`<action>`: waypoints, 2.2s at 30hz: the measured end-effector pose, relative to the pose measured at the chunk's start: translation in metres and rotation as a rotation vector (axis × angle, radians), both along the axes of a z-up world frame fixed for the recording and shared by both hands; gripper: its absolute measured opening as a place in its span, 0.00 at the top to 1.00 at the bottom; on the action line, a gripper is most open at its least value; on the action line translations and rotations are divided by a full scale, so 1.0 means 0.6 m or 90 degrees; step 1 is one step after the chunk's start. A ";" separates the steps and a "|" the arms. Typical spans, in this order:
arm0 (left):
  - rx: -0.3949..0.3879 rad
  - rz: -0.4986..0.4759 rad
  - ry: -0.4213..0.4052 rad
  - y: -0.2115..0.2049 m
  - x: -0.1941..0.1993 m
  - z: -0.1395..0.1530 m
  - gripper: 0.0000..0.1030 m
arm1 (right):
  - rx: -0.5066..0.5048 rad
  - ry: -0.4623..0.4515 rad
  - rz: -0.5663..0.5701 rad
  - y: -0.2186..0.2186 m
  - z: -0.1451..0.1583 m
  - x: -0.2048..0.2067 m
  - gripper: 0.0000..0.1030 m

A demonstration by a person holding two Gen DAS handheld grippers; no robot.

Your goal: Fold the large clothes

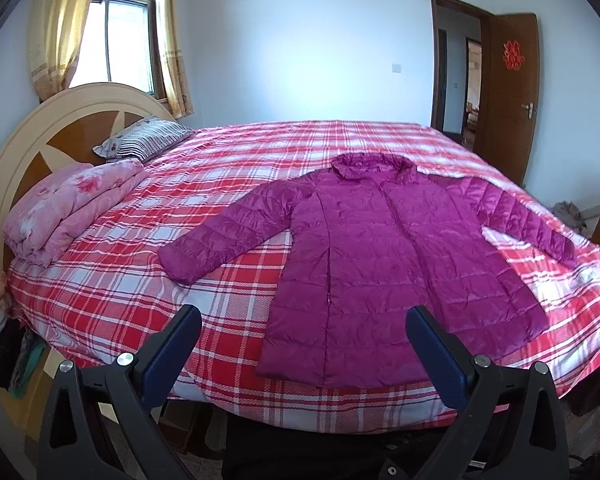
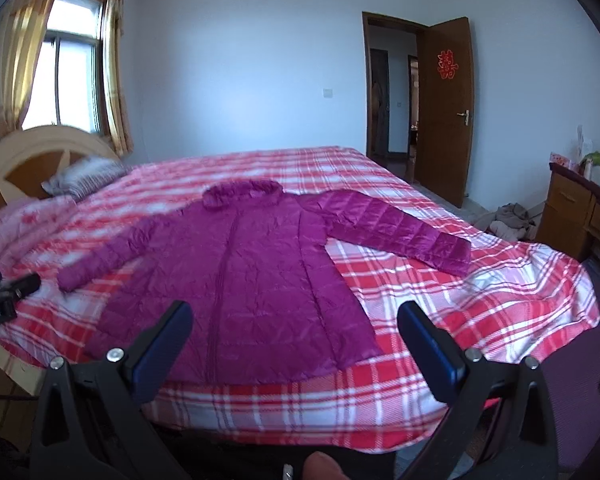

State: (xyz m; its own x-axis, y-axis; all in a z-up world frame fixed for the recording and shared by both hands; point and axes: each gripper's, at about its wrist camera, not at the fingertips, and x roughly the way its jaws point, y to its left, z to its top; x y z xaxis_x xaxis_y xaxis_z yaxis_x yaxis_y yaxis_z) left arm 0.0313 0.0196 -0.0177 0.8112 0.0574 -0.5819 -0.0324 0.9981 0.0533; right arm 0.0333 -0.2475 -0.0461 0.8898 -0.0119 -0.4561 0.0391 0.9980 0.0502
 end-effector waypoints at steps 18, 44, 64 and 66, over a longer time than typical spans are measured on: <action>0.019 0.025 0.028 -0.015 0.315 -0.127 0.01 | 0.192 0.161 -0.245 -0.343 -0.128 0.225 0.06; -0.018 0.053 0.154 -0.003 0.535 -0.265 0.01 | 0.015 0.239 -0.312 -0.479 -0.119 0.446 0.86; -0.092 0.030 0.142 0.016 0.530 -0.271 0.01 | -0.304 -0.042 -0.099 -0.103 0.130 0.539 0.89; -0.093 0.030 0.141 0.016 0.529 -0.271 0.01 | -0.320 -0.048 -0.069 -0.068 0.122 0.543 0.89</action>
State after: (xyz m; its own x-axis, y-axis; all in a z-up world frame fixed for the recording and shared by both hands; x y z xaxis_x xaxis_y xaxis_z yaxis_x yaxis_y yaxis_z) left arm 0.3487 0.0294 -0.1801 0.6615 -0.0055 -0.7500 -0.0819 0.9935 -0.0795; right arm 0.3592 -0.2881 0.0271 0.9016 -0.3073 -0.3044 0.1589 0.8898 -0.4278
